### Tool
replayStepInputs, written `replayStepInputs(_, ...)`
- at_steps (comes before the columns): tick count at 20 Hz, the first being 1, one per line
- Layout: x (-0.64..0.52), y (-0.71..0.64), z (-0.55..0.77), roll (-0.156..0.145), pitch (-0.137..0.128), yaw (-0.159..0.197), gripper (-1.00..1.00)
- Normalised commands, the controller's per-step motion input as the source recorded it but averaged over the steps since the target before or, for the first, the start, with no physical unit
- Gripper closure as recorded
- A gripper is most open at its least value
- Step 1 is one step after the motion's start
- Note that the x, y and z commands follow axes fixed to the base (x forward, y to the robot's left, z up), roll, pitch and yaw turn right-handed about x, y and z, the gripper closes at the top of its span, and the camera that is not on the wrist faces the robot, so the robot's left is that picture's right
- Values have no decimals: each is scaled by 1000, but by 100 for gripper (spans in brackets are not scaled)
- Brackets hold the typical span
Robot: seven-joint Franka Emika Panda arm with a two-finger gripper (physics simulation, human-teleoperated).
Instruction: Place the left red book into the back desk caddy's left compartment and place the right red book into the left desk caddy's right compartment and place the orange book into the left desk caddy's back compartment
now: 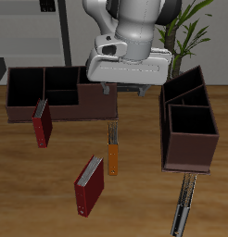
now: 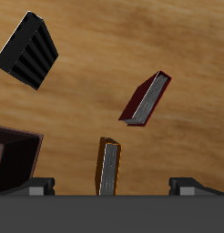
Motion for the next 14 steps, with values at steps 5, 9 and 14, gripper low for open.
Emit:
replayStepInputs(5,419,-17,46,-8,-11,-24,-100)
replayStepInputs(9,498,-99,-99,41,11,-51,-100)
replayStepInputs(14,501,-271,-250,17,7,-40,-100)
